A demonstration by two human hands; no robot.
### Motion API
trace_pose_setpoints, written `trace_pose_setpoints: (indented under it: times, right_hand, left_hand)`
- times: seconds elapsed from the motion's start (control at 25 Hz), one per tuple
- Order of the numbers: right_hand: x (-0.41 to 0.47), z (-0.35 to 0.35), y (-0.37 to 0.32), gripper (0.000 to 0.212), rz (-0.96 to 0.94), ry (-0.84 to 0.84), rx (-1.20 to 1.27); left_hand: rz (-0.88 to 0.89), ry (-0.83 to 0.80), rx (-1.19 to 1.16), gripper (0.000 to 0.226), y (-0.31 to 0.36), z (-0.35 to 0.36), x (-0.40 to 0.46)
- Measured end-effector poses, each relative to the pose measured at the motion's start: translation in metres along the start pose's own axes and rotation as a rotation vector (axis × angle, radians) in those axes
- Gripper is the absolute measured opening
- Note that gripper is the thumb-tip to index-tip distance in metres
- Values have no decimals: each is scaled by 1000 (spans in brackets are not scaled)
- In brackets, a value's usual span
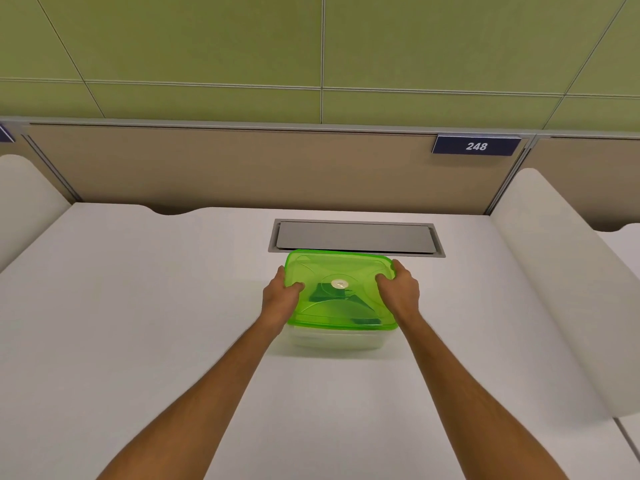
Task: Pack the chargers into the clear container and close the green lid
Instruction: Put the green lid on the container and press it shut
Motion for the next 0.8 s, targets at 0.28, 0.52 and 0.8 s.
trace_pose_setpoints:
  times: [0.28,0.52,0.8]
  right_hand:
    - [3,10,7,41,33,-73,-57]
    - [0,15,10,60,49,-118,-267]
    - [-12,6,36,58,58,-80,-490]
  left_hand:
    - [-4,-19,53,66,-19,0,-10]
    - [-78,61,-21,45,-44,-2,-27]
    - [-114,118,-45,38,-49,-18,-43]
Point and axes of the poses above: each hand's wrist, its own x-axis towards the middle knuckle, its own z-axis out of the palm, y = z × x, the point moved 5 cm from there along x, towards the middle knuckle, and after that the axes turned 7 degrees about z, right-handed, at the moved point
